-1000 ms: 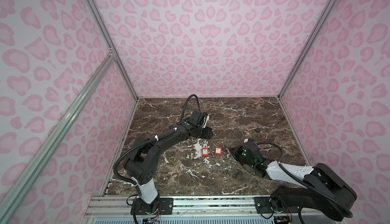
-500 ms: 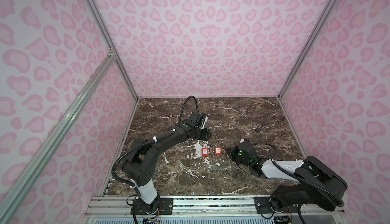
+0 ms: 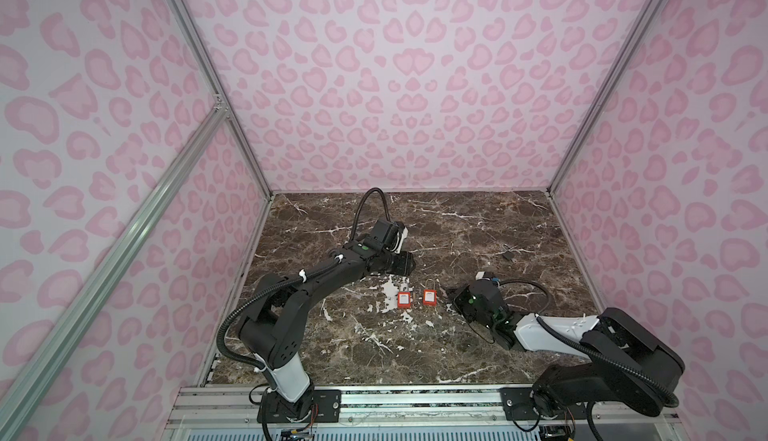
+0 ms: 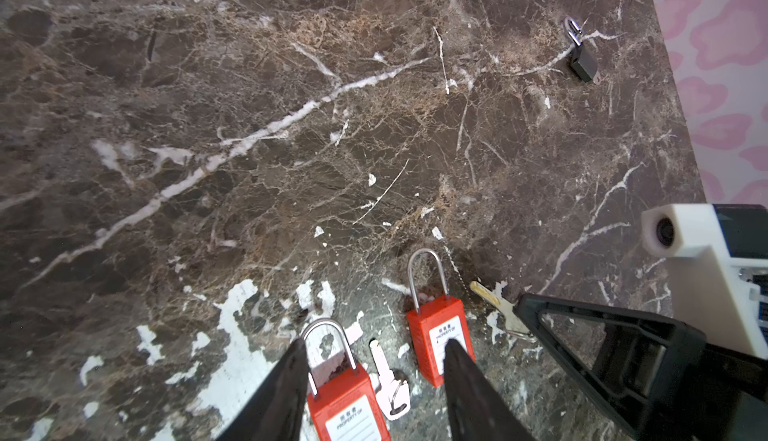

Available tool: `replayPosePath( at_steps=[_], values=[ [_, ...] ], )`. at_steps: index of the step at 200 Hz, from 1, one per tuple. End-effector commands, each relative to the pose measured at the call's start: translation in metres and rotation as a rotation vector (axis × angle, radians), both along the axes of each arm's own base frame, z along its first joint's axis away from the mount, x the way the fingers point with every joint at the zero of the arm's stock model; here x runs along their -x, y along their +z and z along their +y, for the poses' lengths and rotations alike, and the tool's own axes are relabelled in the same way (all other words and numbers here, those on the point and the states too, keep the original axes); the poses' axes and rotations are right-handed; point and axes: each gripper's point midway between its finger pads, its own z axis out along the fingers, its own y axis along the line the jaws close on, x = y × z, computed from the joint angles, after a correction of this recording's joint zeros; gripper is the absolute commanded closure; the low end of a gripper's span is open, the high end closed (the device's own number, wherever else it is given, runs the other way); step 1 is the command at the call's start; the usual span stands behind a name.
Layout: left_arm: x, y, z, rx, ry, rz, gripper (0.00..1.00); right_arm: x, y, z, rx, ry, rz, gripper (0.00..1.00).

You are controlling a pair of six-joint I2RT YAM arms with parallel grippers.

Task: Lock with the key

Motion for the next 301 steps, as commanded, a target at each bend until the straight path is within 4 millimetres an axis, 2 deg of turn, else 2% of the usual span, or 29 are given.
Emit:
replayPosePath(
  at_steps=[1,22,66,118,151,211,242,263,301],
  values=[
    [-0.002,0.009,-0.001,0.021,0.005,-0.022,0.46,0.000,-0.007,0.000,0.020,0.007,0.008,1.00],
    [-0.002,0.009,0.000,0.020,0.006,-0.024,0.46,0.001,-0.012,0.002,0.018,0.014,0.027,0.91],
    [-0.001,0.011,0.003,0.024,0.009,-0.027,0.46,0.003,-0.014,0.001,0.025,0.012,0.039,0.55],
    [0.000,0.014,0.005,0.033,0.013,-0.029,0.46,0.003,-0.012,0.005,0.030,0.031,0.046,0.42],
    [0.001,0.015,0.008,0.032,0.018,-0.031,0.46,0.005,-0.010,0.005,0.053,0.046,0.072,0.38],
    [0.001,0.016,0.008,0.036,0.017,-0.026,0.46,0.009,-0.016,0.000,0.024,0.033,0.139,0.41],
    [-0.001,0.022,0.007,0.042,0.016,-0.033,0.46,0.002,-0.004,-0.004,0.008,0.027,0.095,0.42],
    [-0.002,0.028,0.004,0.057,0.014,-0.032,0.45,-0.007,0.007,-0.021,0.132,0.069,0.078,0.41],
    [-0.004,0.033,-0.005,0.110,0.016,-0.016,0.45,-0.036,0.037,-0.073,0.385,0.143,0.051,0.40]
  ],
)
